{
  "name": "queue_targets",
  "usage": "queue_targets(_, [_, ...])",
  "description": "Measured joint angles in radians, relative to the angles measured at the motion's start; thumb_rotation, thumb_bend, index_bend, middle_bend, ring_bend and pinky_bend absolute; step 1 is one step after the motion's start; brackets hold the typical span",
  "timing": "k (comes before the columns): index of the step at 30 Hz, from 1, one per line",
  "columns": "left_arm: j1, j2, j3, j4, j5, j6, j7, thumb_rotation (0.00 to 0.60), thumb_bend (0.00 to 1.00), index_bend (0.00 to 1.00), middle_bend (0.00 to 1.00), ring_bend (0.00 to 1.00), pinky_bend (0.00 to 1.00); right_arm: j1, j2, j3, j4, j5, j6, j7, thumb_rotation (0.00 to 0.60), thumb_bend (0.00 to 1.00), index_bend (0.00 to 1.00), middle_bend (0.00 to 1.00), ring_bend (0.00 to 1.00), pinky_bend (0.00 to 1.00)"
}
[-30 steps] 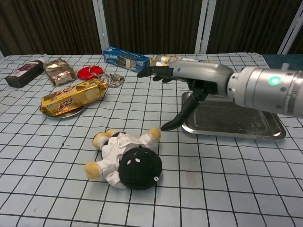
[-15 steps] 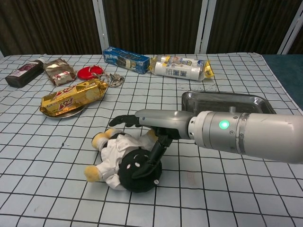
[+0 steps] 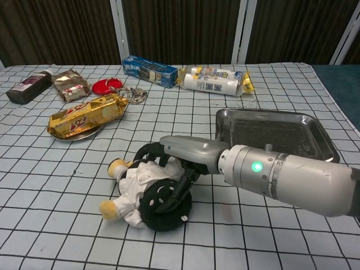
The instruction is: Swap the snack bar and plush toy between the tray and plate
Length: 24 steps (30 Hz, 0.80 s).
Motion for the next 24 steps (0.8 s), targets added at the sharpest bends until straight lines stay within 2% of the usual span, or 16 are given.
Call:
queue_targets(3, [0.001, 0.001, -0.004, -0.003, -0.002, -0.007, -0.005, 0.600, 0.44, 0.11, 0.00, 0.00, 0.14, -0.014, -0.027, -0.004, 0.040, -0.039, 0.061, 0.008, 0.600, 0.35, 0.88, 0.69, 0.77, 0.61])
queue_targets(7, [0.001, 0.002, -0.005, -0.005, 0.000, -0.010, -0.005, 0.600, 0.44, 0.11, 0.00, 0.00, 0.14, -0.034, -0.046, -0.007, 0.077, -0.084, 0.136, 0.011, 0.600, 0.36, 0.93, 0.71, 0.79, 0.63])
queue_targets(12, [0.002, 0.000, -0.005, -0.005, 0.006, -0.013, 0.001, 0.600, 0.44, 0.11, 0.00, 0.00, 0.14, -0.055, -0.027, 0.000, 0.073, -0.111, 0.207, -0.005, 0.600, 0.36, 0.94, 0.71, 0.79, 0.63])
queue_targets(18, [0.004, -0.004, -0.002, -0.005, 0.019, -0.012, 0.005, 0.600, 0.44, 0.11, 0.00, 0.00, 0.14, -0.095, 0.054, 0.027, 0.044, -0.128, 0.316, -0.068, 0.600, 0.36, 0.94, 0.71, 0.79, 0.63])
queue_targets(24, [0.002, -0.010, 0.001, -0.006, 0.032, -0.015, 0.010, 0.600, 0.44, 0.11, 0.00, 0.00, 0.14, -0.155, 0.176, 0.062, 0.013, -0.103, 0.406, -0.185, 0.600, 0.36, 0.94, 0.71, 0.79, 0.63])
